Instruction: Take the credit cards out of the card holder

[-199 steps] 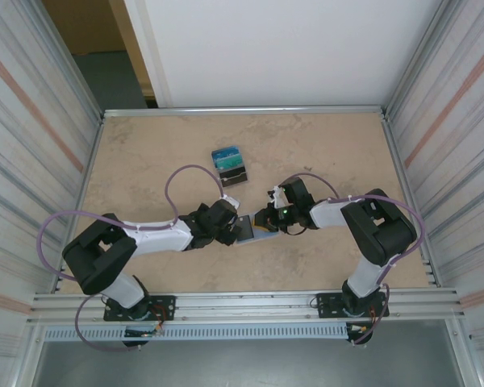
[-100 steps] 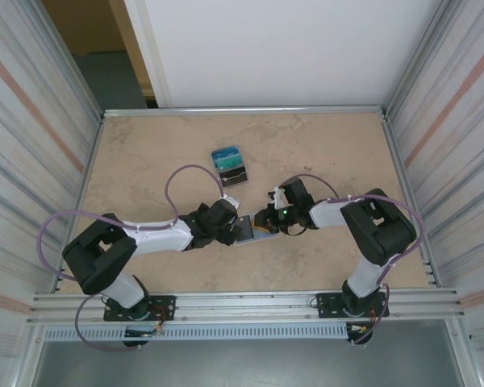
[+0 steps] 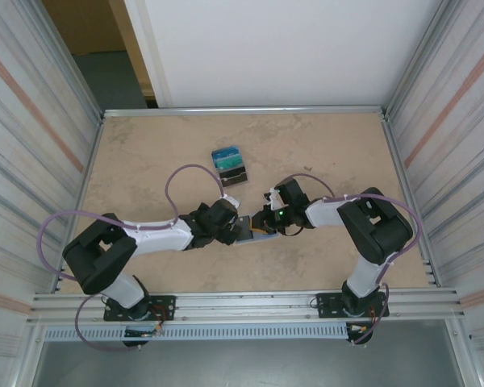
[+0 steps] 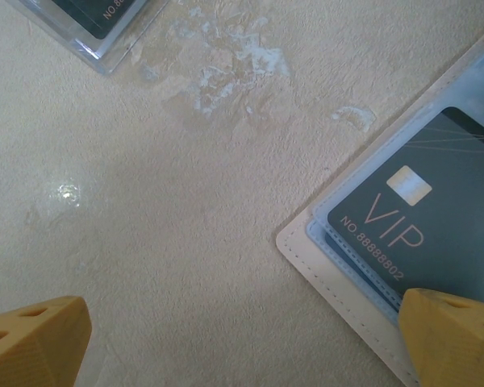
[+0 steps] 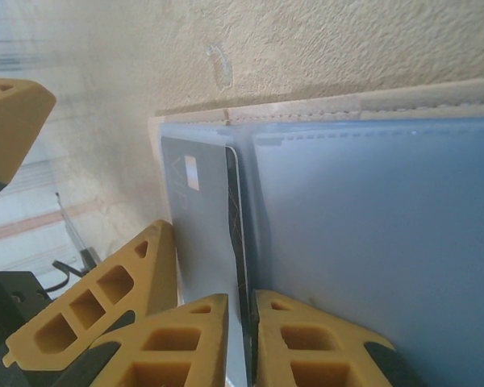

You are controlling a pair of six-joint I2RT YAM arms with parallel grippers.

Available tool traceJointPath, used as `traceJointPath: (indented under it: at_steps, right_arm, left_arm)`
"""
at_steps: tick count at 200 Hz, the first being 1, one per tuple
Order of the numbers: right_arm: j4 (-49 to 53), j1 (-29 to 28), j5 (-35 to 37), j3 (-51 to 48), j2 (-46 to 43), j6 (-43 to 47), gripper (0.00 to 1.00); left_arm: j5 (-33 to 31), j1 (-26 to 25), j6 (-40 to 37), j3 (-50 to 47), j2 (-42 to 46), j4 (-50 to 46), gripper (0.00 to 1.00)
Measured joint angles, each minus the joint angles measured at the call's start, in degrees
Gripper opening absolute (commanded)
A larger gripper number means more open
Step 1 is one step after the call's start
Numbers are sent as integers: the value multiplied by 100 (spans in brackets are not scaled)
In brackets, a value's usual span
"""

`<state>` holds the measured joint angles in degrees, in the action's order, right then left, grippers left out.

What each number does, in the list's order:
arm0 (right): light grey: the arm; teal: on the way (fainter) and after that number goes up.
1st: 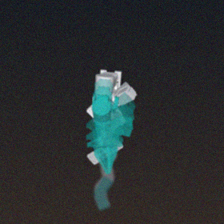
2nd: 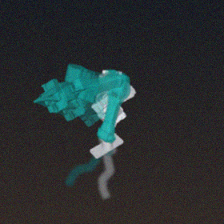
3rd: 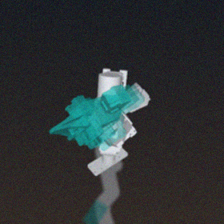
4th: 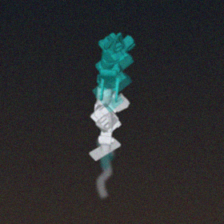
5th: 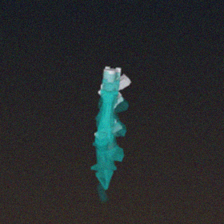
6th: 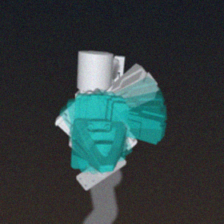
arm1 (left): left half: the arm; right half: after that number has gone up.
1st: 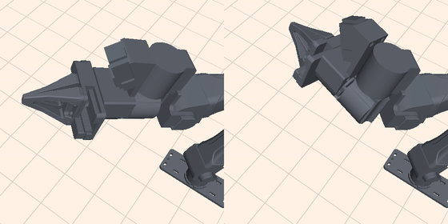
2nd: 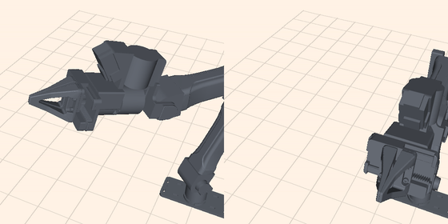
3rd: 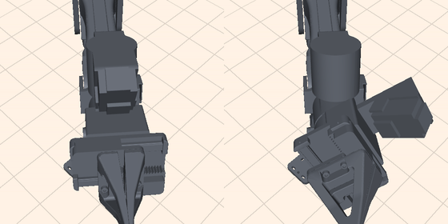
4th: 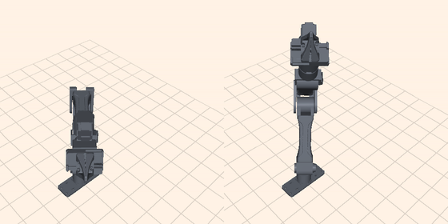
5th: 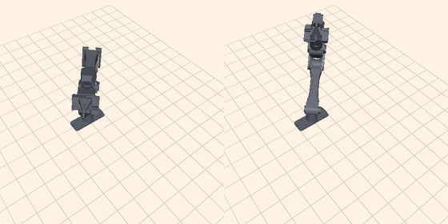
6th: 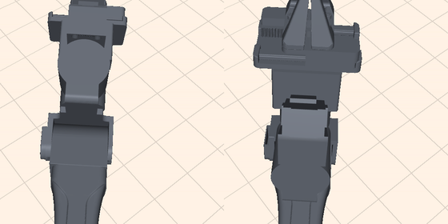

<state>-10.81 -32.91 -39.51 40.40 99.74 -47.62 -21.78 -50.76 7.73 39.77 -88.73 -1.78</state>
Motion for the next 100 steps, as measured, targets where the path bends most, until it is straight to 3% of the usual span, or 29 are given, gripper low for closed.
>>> traceJointPath:
  at_steps: [100]
  right_arm:
    - [-767, 190, -407, -247, 0, -304, 10]
  left_arm:
    - [-42, 0, 0, 0, -22, -15, 99]
